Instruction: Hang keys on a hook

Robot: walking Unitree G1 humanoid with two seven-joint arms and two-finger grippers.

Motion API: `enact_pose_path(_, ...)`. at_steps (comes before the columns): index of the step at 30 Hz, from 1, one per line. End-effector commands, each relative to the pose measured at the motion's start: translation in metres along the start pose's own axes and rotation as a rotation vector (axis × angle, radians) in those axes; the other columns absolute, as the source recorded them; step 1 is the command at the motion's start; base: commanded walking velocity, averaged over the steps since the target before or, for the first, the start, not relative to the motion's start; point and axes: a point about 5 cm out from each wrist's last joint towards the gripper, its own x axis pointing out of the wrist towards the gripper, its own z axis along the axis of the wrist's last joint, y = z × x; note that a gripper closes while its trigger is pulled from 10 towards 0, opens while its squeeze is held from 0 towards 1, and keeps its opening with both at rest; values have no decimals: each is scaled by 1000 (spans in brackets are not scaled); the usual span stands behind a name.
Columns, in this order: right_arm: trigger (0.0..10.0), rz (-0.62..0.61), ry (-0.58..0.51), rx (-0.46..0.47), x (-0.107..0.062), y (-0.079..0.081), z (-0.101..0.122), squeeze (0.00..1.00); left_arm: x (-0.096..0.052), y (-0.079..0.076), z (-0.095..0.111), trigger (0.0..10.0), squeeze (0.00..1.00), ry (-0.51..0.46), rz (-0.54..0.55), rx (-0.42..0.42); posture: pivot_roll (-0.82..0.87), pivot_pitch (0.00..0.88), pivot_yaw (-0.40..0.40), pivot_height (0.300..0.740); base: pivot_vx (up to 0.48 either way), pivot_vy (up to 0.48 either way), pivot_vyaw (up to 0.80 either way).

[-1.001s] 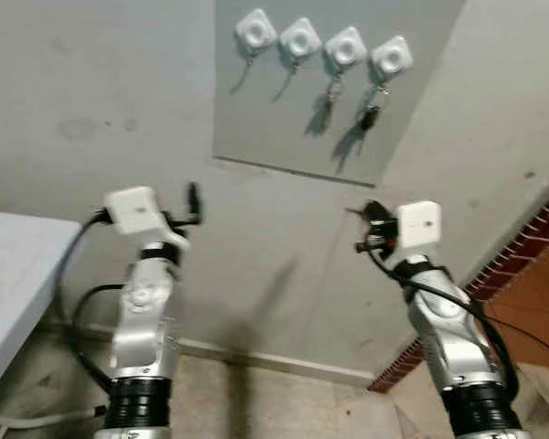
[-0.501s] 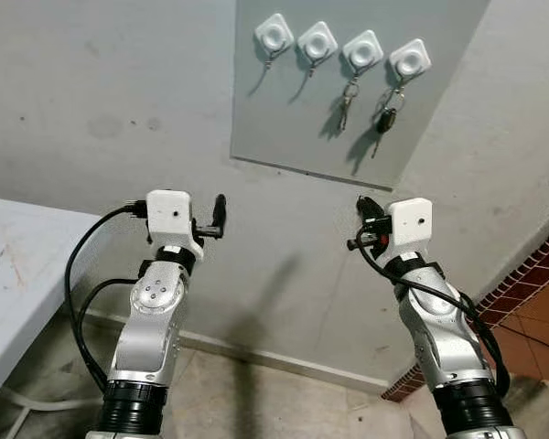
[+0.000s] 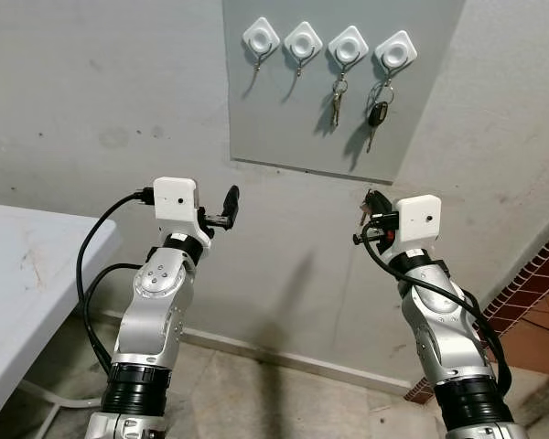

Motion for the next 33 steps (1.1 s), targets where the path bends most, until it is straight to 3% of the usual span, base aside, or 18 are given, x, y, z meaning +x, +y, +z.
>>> enact_pose_path(1,10000,-22,-14,-7,1,-4,3,0,5,-2,3,10000,0,8,-23,3,18,0,24,740,0,0,0)
enact_pose_path(10,10000,-43,-25,-3,0,-2,2,0,7,-3,3,10000,0,19,-68,35,3,0,60,740,0,0,0)
enact_pose_path(14,10000,-52,-25,5,-3,0,1,0,9,-3,2,10000,0,30,-97,95,-2,0,69,740,0,0,0)
enact_pose_path(19,10000,-55,-25,11,-4,1,0,0,10,-5,1,10000,0,28,-110,88,-3,0,64,740,0,0,0)
enact_pose_path(33,10000,46,-90,1,22,12,22,0,13,-10,12,10000,0,-22,-77,54,18,0,11,740,0,0,0)
